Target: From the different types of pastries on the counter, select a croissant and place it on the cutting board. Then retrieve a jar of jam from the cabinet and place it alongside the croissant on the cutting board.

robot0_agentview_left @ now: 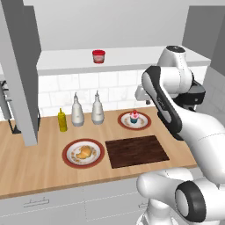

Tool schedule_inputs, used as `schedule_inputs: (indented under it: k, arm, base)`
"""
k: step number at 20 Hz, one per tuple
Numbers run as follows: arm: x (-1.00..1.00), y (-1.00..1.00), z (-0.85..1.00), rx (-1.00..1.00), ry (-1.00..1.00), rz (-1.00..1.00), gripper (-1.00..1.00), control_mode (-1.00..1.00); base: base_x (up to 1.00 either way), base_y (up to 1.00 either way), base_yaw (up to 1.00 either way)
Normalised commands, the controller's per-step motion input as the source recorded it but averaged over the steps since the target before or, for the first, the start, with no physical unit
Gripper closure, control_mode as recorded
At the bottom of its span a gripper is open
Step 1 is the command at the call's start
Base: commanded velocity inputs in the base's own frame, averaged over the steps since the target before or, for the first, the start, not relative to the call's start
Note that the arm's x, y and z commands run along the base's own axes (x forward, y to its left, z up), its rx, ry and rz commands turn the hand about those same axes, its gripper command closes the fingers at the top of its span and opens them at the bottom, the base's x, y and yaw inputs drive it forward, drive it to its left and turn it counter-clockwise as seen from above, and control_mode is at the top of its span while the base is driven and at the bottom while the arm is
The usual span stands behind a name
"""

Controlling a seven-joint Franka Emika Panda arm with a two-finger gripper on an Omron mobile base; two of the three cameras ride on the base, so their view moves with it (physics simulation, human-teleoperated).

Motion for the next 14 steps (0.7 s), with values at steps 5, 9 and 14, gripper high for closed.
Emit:
schedule_inputs:
  k: [5, 9, 14]
  arm:
    - [0.00, 0.04, 0.00, 0.06, 0.01, 0.00, -1.00, -1.00]
    - [0.00, 0.04, 0.00, 0.07, 0.01, 0.00, -1.00, -1.00]
    - [-0.01, 0.14, 0.00, 0.08, 0.03, 0.00, -1.00, -1.00]
  base:
    - [0.00, 0.00, 0.00]
    - [0.00, 0.00, 0.00]
    - [0.00, 0.00, 0.00]
